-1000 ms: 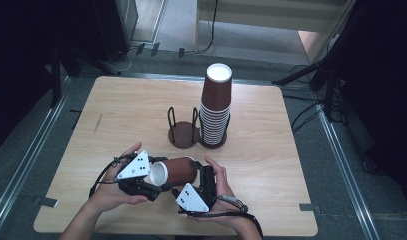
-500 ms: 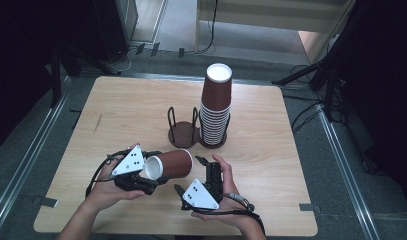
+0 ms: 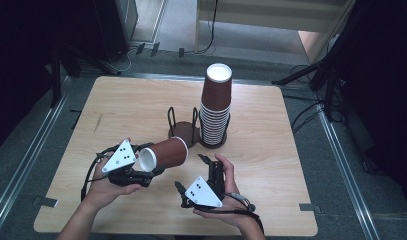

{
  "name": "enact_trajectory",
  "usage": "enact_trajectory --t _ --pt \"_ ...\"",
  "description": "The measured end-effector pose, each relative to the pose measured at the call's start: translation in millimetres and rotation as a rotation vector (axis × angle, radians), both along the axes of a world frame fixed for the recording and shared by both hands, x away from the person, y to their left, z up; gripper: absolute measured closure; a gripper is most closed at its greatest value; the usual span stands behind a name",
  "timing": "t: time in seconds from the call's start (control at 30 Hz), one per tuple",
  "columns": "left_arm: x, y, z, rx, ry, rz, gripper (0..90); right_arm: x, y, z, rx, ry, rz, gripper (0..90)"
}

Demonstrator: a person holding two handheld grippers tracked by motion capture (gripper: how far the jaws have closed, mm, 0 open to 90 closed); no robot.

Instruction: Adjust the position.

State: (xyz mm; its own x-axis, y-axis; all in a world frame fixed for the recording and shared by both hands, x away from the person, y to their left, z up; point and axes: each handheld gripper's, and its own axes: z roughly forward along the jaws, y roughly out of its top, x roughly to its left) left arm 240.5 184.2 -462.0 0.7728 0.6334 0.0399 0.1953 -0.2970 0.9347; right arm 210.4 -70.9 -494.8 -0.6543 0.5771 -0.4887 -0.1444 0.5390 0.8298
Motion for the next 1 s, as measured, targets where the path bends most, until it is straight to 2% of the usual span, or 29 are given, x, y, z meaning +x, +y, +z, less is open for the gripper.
enact_trajectory --t 0.1,0.2,0.27,0.37,0.4,0.57,0.63,0.73,0.87,1.0 --pt "0.5 2.2 0.3 -0.025 -0.005 0.011 22.9 1.9 0.5 -0.2 0.020 0.011 -0.028 0.0" --pt "-0.2 3.4 0.9 -0.048 -0.019 0.022 23.0 4.8 -0.5 1.5 0.076 0.027 -0.068 0.0" --pt "-0.7 3.6 1.2 -0.061 -0.028 0.029 23.0 6.9 -3.0 3.7 0.114 0.051 -0.075 0.0" --pt "-0.6 3.6 0.8 -0.074 -0.044 0.041 23.0 8.2 -6.2 6.0 0.193 0.109 -0.076 0.0" --pt "-0.6 3.5 0.6 -0.078 -0.050 0.049 23.0 9.6 -7.7 7.0 0.244 0.132 -0.082 0.2" --pt "-0.1 3.4 -1.1 -0.114 -0.058 0.053 22.9 11.2 -6.6 6.0 0.285 0.147 -0.108 0.3" --pt "0.0 3.8 -1.8 -0.125 -0.065 0.054 22.9 13.4 -6.8 4.7 0.313 0.193 -0.125 0.3" --pt "-0.3 2.7 -2.5 -0.124 -0.078 0.062 22.9 15.3 -7.9 4.0 0.356 0.235 -0.137 0.3" --pt "-1.9 1.5 -2.4 -0.135 -0.099 0.058 23.0 15.2 -7.3 4.2 0.380 0.251 -0.154 0.3" --pt "-2.6 0.4 -4.3 -0.165 -0.120 0.069 23.0 16.5 -9.2 7.0 0.459 0.293 -0.194 0.3"
